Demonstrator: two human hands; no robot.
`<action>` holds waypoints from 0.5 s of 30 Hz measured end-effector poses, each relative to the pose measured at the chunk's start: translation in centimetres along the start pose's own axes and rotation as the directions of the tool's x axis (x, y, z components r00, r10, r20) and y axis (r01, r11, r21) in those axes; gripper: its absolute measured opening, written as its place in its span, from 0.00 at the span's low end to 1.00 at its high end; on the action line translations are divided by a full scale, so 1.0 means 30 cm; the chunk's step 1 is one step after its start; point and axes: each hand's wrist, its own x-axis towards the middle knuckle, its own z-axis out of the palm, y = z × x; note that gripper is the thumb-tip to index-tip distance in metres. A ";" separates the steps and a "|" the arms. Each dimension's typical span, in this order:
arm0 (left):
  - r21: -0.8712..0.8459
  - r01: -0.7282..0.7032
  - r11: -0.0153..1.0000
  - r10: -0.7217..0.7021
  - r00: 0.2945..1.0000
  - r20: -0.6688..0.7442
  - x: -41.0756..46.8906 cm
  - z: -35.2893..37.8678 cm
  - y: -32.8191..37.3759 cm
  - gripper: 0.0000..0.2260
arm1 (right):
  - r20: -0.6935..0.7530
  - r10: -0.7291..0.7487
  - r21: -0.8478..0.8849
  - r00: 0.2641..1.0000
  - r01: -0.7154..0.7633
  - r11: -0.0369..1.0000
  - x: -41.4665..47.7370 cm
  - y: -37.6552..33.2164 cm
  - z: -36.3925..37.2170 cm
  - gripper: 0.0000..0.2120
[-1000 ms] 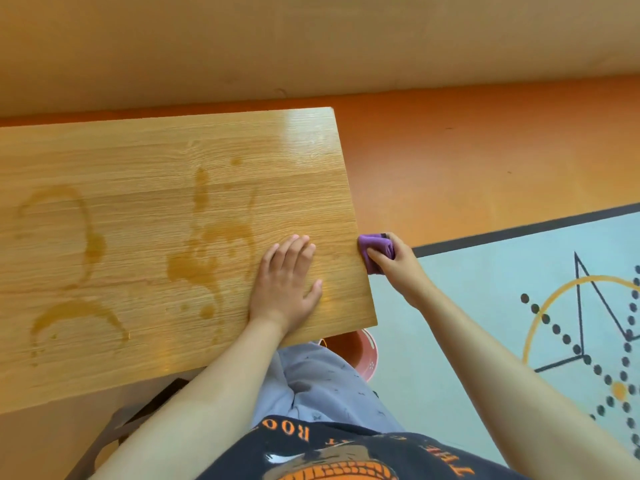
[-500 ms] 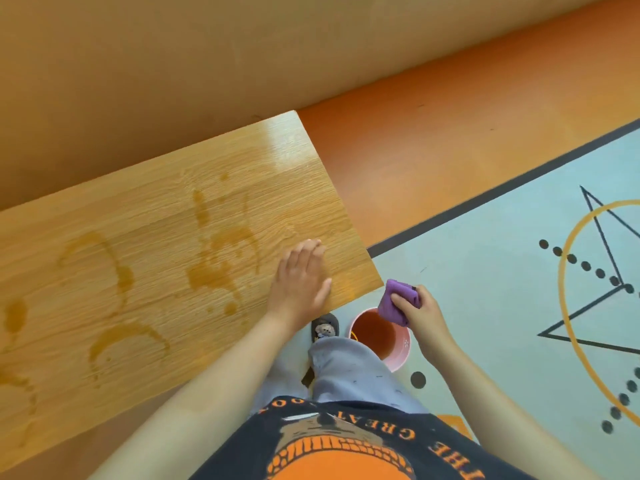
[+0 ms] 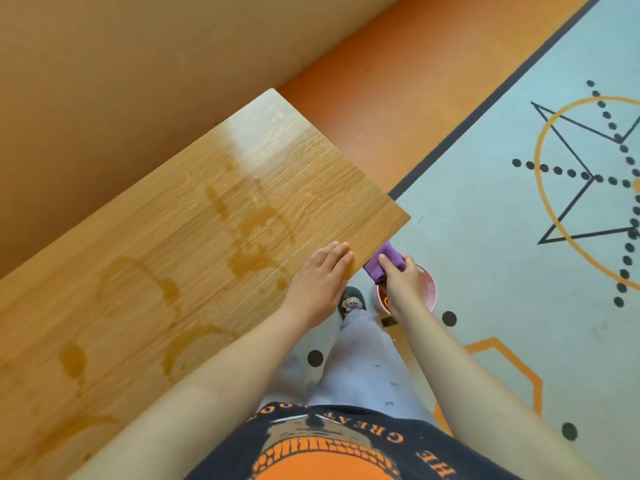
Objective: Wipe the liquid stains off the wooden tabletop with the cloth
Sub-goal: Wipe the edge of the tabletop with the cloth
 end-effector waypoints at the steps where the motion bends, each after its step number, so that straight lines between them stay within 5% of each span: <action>1: -0.036 0.024 0.999 -0.024 1.000 0.009 0.000 -0.006 0.004 0.22 | 0.016 0.012 0.019 1.000 -0.012 1.000 -0.042 0.037 0.024 0.08; 7: -0.087 0.102 0.991 -0.104 0.994 -0.022 -0.010 0.005 0.035 0.25 | 0.149 0.097 0.079 0.984 -0.110 0.991 -0.217 0.150 0.093 0.05; 15: 0.079 0.049 0.996 -0.042 0.995 -0.089 -0.018 0.064 0.015 0.21 | -0.054 -0.063 -0.031 0.997 0.061 0.998 0.083 -0.113 -0.058 0.07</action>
